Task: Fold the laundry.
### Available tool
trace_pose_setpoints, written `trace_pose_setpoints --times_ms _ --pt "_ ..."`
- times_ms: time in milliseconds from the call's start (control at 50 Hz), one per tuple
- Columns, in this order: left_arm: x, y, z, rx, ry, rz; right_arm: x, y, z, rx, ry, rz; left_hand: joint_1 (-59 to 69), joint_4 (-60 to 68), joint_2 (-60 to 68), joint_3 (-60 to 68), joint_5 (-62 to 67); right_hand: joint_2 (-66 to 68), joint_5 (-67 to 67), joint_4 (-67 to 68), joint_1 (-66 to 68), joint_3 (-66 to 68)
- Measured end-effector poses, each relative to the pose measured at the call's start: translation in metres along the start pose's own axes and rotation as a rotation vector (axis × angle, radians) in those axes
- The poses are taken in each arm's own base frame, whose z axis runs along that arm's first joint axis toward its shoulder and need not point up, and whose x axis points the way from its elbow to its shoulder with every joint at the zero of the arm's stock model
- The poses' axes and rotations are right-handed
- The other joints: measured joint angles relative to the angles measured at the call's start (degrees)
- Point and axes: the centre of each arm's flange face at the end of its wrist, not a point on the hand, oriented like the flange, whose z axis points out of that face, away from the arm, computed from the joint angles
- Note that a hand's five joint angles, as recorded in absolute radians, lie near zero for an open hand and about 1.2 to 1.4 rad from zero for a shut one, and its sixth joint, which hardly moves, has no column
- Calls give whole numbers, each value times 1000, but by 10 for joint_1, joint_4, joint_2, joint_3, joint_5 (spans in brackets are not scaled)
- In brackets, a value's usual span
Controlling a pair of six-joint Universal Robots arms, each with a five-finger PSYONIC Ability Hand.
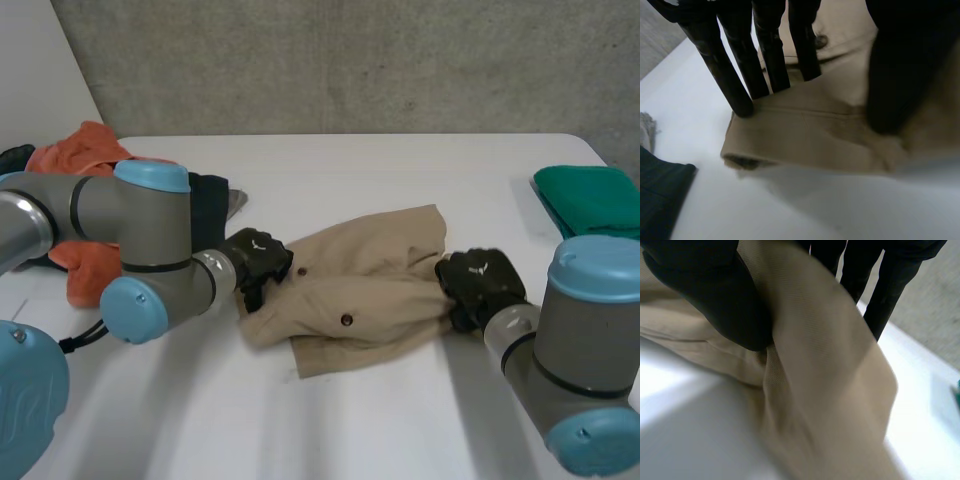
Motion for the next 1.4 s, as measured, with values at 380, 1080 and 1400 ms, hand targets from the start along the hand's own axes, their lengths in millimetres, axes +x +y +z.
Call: trace_pose_setpoints --times_ms 380,1080,1400 --pt "82 -78 -91 145 109 -379 40 -105 105 473 85 -306 137 213 193 201 191 0 6 9 14 8" --pt "-29 -104 -84 388 -211 -321 71 -96 -7 50 38 39 -293 -273 -281 -267 -269 -554 -531 -559 -505 -554" --pt "-23 -33 27 339 8 134 -46 -12 -102 -162 -230 245 -293 -273 -281 -267 -266 -540 -506 -528 -500 -523"
